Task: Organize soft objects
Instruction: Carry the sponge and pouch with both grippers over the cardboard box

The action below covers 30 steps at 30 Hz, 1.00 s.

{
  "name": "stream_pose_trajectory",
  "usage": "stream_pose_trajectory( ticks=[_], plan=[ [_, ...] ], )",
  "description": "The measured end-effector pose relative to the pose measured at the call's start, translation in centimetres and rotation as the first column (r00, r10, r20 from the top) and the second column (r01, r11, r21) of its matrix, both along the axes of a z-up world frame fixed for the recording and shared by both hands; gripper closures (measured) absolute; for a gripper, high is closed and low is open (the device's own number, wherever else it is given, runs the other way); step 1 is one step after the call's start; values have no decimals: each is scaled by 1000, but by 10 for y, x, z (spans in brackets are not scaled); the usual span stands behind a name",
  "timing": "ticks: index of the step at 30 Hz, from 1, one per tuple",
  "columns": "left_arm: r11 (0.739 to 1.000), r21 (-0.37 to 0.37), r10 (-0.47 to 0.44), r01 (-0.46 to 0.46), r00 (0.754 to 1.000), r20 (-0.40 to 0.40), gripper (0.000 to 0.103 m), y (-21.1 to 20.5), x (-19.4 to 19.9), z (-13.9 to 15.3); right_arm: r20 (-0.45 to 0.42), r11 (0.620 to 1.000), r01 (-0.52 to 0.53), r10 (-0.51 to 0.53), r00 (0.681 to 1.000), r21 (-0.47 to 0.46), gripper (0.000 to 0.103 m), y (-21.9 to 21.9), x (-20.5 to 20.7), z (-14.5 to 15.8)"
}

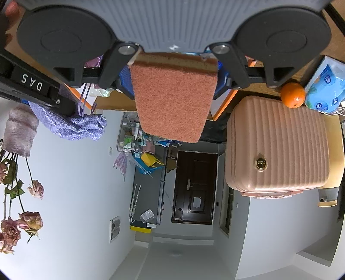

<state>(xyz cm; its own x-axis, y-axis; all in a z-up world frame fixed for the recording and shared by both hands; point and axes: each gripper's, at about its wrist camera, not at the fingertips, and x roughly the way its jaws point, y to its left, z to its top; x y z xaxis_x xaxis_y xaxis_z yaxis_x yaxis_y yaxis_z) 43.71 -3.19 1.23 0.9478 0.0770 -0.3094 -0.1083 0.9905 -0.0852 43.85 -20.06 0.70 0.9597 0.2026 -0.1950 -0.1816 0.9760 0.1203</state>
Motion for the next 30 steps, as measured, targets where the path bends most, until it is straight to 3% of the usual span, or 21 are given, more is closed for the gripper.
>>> stream_pose_trajectory(
  ticks=[13, 30],
  plan=[
    [1000, 12, 4, -4, 1000, -2, 30, 0, 35, -2, -63, 1000, -10, 9, 998, -8, 62, 3, 46, 4],
    [999, 40, 21, -20, 999, -25, 30, -3, 64, -13, -164, 995, -39, 25, 986, -88, 61, 25, 90, 2]
  ],
)
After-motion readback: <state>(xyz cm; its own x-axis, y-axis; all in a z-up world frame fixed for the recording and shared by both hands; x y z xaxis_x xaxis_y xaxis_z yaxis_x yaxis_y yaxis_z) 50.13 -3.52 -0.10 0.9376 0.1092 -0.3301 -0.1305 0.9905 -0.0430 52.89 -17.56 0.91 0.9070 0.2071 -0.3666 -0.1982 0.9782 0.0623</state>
